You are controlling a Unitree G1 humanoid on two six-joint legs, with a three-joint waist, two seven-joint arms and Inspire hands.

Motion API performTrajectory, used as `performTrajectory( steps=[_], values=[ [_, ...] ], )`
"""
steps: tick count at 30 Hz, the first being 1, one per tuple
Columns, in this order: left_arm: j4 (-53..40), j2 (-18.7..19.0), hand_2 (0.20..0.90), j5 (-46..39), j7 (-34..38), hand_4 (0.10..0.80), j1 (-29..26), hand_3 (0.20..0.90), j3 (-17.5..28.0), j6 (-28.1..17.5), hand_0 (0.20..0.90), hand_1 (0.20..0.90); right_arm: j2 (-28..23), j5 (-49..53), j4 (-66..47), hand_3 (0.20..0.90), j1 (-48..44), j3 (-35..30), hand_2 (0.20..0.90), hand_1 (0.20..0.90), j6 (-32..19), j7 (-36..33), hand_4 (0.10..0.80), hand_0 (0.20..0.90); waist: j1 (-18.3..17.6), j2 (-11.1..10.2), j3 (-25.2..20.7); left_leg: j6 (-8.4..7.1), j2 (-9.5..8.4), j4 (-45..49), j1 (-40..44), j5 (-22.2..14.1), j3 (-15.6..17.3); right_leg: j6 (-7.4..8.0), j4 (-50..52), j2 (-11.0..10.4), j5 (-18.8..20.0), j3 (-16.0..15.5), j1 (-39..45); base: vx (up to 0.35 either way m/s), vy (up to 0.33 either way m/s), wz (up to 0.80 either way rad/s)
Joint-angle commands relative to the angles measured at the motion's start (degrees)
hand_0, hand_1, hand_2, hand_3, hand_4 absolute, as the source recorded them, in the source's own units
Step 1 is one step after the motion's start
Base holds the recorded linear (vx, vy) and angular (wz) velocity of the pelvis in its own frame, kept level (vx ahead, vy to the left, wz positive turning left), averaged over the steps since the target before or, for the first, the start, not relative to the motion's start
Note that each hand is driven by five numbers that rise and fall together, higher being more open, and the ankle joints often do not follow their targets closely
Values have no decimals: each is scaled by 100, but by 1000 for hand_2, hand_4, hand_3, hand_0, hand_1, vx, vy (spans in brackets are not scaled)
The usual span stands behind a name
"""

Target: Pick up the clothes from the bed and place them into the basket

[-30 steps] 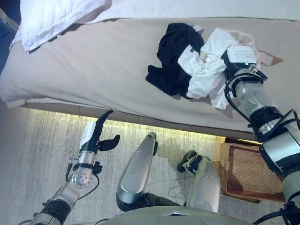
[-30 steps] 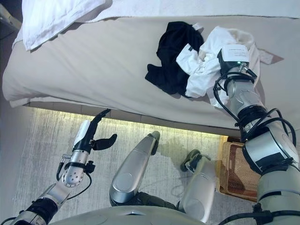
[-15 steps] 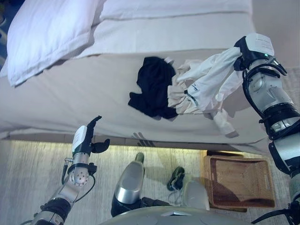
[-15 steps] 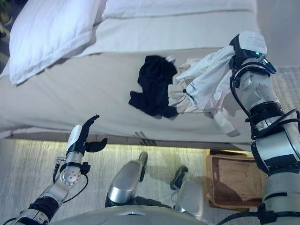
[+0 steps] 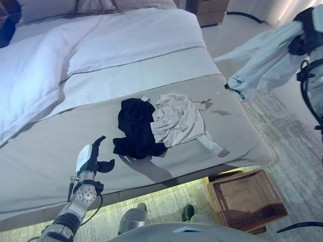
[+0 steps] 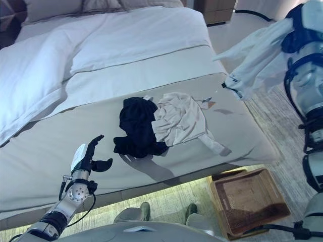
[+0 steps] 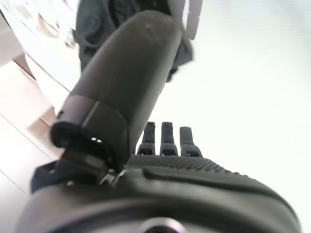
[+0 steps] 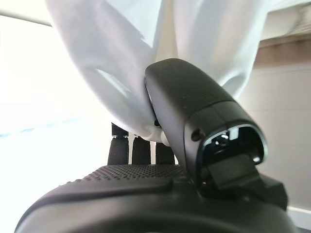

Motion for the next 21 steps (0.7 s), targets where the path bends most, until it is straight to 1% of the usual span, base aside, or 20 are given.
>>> performTrajectory(
  steps=[1,3,6,10,11,14,16,18,21],
  values=[
    [228,301,900,225,341,800,-311,900,-180,-477,900,900,-728,203,-165,200,-1095,302,300,300,36,-559,100,300,3,-308,-812,59,-165,-246,-369,-14,-20,297,422,31,-400,48,-274,-22,1,-31],
    [273,298,900,224,387,800,-303,900,-184,-496,900,900,-862,272,-137,200,-1112,324,300,300,43,-510,100,300,-78,-321,-828,74,-150,-243,-346,-49,54,308,394,41,-372,139,-307,-11,13,-26],
    [332,285,900,228,479,800,-267,900,-99,-586,900,900,-991,282,-108,200,-900,168,300,300,87,-385,100,300,-202,-315,-850,97,-134,-224,-310,-107,167,319,379,65,-363,266,-330,-1,15,-27],
    [237,391,900,188,459,800,-206,900,155,-689,900,900,-1178,171,-240,200,-175,-295,300,300,245,-62,100,300,-394,-303,-846,122,-100,-235,-277,-146,298,334,381,120,-343,478,-414,-17,8,-29],
    [222,404,900,185,451,800,-210,900,173,-702,900,900,-1187,162,-265,200,-75,-366,300,300,258,-40,100,300,-407,-307,-843,124,-96,-233,-279,-152,314,336,383,125,-341,499,-426,-44,-13,-28],
    [112,455,900,259,404,800,-241,900,253,-861,900,900,-1182,226,-265,200,640,-853,300,300,318,108,100,300,-536,-294,-803,140,-60,-266,-254,-167,419,348,389,160,-317,605,-501,-49,-35,-20],
    [-87,474,900,376,354,800,-251,900,265,-908,900,900,-1157,256,-238,200,1179,-1247,300,300,231,191,100,300,-608,-258,-784,145,-40,-308,-227,-170,462,359,354,178,-288,668,-526,-47,-50,-16],
    [-185,477,900,420,316,800,-236,900,275,-952,900,900,-1130,302,-216,200,1468,-1467,300,300,211,329,100,300,-652,-236,-776,145,-34,-326,-204,-178,490,370,324,179,-266,695,-527,-14,-52,-9],
    [-254,490,900,414,206,800,-215,900,319,-983,900,900,-958,280,-213,200,2146,-1908,300,300,34,418,100,300,-769,-162,-800,146,-28,-407,-125,-177,562,392,294,184,-235,754,-529,21,-57,-7]
  ],
)
